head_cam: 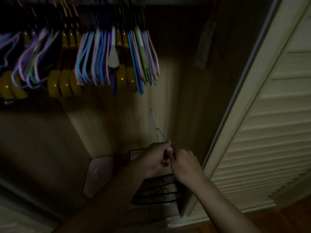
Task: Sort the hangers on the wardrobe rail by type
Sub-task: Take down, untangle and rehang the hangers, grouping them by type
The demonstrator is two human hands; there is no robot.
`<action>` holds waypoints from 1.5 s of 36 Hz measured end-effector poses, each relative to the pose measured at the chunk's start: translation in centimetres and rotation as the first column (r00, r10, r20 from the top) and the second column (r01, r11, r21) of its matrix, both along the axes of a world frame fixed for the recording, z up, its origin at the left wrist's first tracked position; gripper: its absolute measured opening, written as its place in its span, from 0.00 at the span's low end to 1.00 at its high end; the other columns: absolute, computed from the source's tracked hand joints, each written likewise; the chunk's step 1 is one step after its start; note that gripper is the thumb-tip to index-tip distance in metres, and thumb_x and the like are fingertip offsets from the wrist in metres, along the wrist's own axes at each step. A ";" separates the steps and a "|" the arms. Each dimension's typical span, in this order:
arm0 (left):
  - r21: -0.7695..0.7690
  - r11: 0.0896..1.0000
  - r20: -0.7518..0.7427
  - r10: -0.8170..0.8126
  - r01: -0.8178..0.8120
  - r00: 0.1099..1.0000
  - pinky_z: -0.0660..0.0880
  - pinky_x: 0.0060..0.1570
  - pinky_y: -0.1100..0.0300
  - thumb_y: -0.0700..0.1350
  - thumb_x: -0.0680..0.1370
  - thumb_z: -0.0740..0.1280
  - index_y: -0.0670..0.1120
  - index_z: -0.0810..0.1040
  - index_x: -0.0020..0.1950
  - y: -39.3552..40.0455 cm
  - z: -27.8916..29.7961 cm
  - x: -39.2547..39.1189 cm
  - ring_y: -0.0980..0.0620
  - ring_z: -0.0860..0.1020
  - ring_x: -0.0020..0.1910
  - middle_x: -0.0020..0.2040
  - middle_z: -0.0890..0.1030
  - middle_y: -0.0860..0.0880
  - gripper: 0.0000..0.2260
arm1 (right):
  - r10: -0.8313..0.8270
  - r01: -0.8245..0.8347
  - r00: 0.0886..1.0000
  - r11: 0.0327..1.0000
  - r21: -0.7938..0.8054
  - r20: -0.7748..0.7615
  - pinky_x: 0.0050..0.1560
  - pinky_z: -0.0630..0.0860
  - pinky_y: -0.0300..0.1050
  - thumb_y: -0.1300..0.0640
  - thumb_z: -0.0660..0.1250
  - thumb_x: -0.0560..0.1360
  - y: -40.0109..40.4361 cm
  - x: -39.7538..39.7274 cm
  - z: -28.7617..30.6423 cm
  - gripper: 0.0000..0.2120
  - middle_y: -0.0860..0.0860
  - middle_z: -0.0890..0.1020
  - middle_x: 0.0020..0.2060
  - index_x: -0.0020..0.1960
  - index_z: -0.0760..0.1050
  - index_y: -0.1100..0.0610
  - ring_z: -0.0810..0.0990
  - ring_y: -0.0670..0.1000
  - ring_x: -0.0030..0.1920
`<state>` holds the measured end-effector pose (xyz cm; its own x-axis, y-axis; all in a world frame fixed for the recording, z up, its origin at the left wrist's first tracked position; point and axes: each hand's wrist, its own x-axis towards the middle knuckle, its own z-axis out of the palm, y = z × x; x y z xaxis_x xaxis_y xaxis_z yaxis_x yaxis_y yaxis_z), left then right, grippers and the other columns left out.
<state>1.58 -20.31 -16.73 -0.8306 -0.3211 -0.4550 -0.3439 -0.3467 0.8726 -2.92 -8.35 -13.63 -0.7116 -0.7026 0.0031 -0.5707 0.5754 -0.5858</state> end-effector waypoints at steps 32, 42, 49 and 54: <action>-0.980 -0.080 -0.192 0.140 -0.182 0.971 0.77 0.52 0.56 0.49 0.82 0.63 0.53 0.82 0.56 -9.8 31.1 4.1 0.54 0.78 0.50 0.54 0.82 0.53 0.08 | -0.513 0.135 0.722 0.763 -0.632 -0.465 0.28 0.53 0.37 0.55 0.58 0.82 -0.8 -6.5 19.3 0.12 0.41 0.62 0.29 0.40 0.64 0.51 0.59 0.44 0.27; -0.986 -0.039 -0.165 0.118 -0.162 0.979 0.75 0.59 0.55 0.49 0.82 0.63 0.55 0.81 0.53 -9.9 29.6 3.0 0.55 0.78 0.52 0.52 0.81 0.56 0.07 | -0.419 0.196 0.768 0.874 -0.445 -0.485 0.34 0.76 0.46 0.55 0.60 0.81 -3.5 -9.5 19.5 0.22 0.50 0.79 0.40 0.74 0.63 0.53 0.77 0.51 0.34; -0.984 -0.065 -0.173 0.073 -0.168 0.982 0.72 0.41 0.67 0.49 0.83 0.63 0.54 0.81 0.58 -10.2 29.0 3.5 0.60 0.76 0.46 0.53 0.78 0.57 0.08 | -0.259 0.249 0.597 0.960 -0.132 -0.760 0.38 0.78 0.45 0.64 0.62 0.78 -2.7 -10.2 19.3 0.31 0.52 0.81 0.46 0.79 0.56 0.56 0.82 0.52 0.41; -0.979 -0.092 -0.188 0.056 -0.183 0.981 0.73 0.52 0.60 0.49 0.82 0.63 0.52 0.81 0.58 -10.1 29.0 3.2 0.56 0.75 0.52 0.52 0.76 0.56 0.09 | -0.127 0.339 0.559 0.937 0.085 -0.819 0.37 0.74 0.46 0.67 0.58 0.79 -2.7 -11.1 19.9 0.30 0.54 0.83 0.51 0.79 0.53 0.62 0.83 0.55 0.48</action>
<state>4.76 -30.40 12.31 -0.7231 -0.4690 0.5071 -0.3365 0.8803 0.3343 -14.07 -11.09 6.23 -0.6332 -0.5689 0.5248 -0.5676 0.8023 0.1848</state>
